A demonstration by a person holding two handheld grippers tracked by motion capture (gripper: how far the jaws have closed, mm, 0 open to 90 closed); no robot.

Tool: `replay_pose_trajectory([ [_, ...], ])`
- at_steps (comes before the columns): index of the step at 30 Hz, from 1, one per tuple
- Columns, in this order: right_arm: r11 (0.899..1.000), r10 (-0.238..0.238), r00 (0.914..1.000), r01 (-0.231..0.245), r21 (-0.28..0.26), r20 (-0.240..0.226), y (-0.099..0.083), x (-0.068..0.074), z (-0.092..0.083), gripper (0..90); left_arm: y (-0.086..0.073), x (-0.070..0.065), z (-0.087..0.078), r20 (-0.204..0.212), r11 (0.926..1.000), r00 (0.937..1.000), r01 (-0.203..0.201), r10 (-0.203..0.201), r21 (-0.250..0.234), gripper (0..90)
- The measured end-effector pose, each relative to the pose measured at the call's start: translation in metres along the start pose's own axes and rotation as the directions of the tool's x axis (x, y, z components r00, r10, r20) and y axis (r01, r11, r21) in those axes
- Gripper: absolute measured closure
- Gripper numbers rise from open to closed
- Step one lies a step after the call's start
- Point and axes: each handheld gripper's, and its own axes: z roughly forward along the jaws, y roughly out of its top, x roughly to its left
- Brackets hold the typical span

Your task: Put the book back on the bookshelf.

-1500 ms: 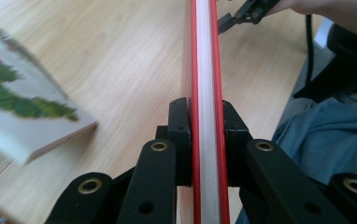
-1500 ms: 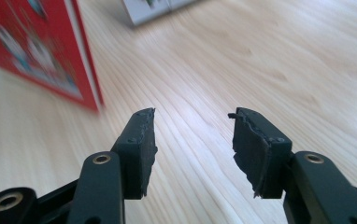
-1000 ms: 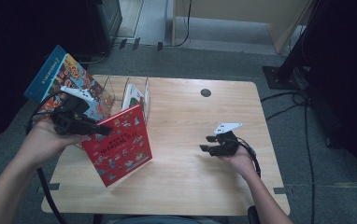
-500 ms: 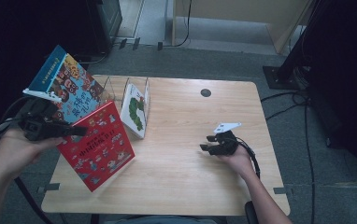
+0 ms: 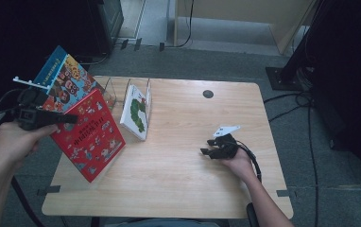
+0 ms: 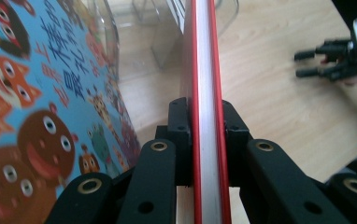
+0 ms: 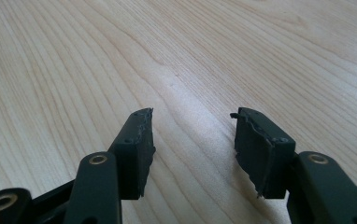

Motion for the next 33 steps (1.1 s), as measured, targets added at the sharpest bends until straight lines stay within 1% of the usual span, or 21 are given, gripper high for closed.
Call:
replay_pose_trajectory([
  [1,1.000,-0.006,1.0000,0.006,-0.005,0.006,-0.001,0.000,0.000,47.8,0.003,0.001,0.001,-0.002,0.9999,0.9999,0.011,-0.011,-0.005,80.2],
  [2,1.000,-0.002,0.9999,0.003,-0.007,0.010,-0.001,0.000,0.000,48.1,0.007,0.002,0.002,-0.008,0.9999,0.9998,0.016,-0.016,-0.005,80.2],
  [4,1.000,0.003,0.9999,-0.003,-0.015,0.011,-0.002,0.000,0.000,48.2,0.013,0.004,0.004,-0.019,0.9998,0.9996,0.021,-0.021,-0.007,80.2],
  [6,1.000,-0.001,0.9999,0.001,-0.024,0.012,-0.003,0.000,0.000,47.7,0.018,0.006,0.005,-0.030,0.9996,0.9992,0.027,-0.027,-0.006,80.2],
  [10,0.999,-0.026,0.9994,0.027,-0.040,0.021,-0.004,0.002,0.002,44.9,0.029,0.009,0.007,-0.053,0.9992,0.9978,0.040,-0.041,-0.009,80.1],
  [15,0.997,-0.054,0.9972,0.057,-0.051,0.052,-0.006,0.007,0.004,42.5,0.040,0.013,0.011,-0.054,0.9981,0.9968,0.058,-0.059,-0.020,80.1],
  [18,0.996,-0.066,0.9957,0.069,-0.053,0.065,-0.007,0.009,0.005,42.1,0.048,0.014,0.013,-0.065,0.9981,0.9962,0.056,-0.057,-0.026,80.1],
  [22,0.996,-0.064,0.9954,0.068,-0.060,0.071,-0.008,0.009,0.005,42.1,0.057,0.015,0.018,-0.077,0.9976,0.9952,0.059,-0.062,-0.036,80.1],
  [26,0.996,-0.062,0.9952,0.067,-0.064,0.076,-0.008,0.010,0.005,42.3,0.064,0.019,0.023,-0.089,0.9955,0.9930,0.072,-0.078,-0.061,80.1],
  [29,0.996,-0.061,0.9950,0.066,-0.066,0.079,-0.008,0.010,0.006,42.3,0.068,0.021,0.029,-0.106,0.9947,0.9909,0.076,-0.083,-0.070,80.0],
  [33,0.996,-0.059,0.9949,0.064,-0.068,0.082,-0.008,0.010,0.006,42.3,0.072,0.021,0.036,-0.123,0.9949,0.9900,0.059,-0.069,-0.082,80.0],
])
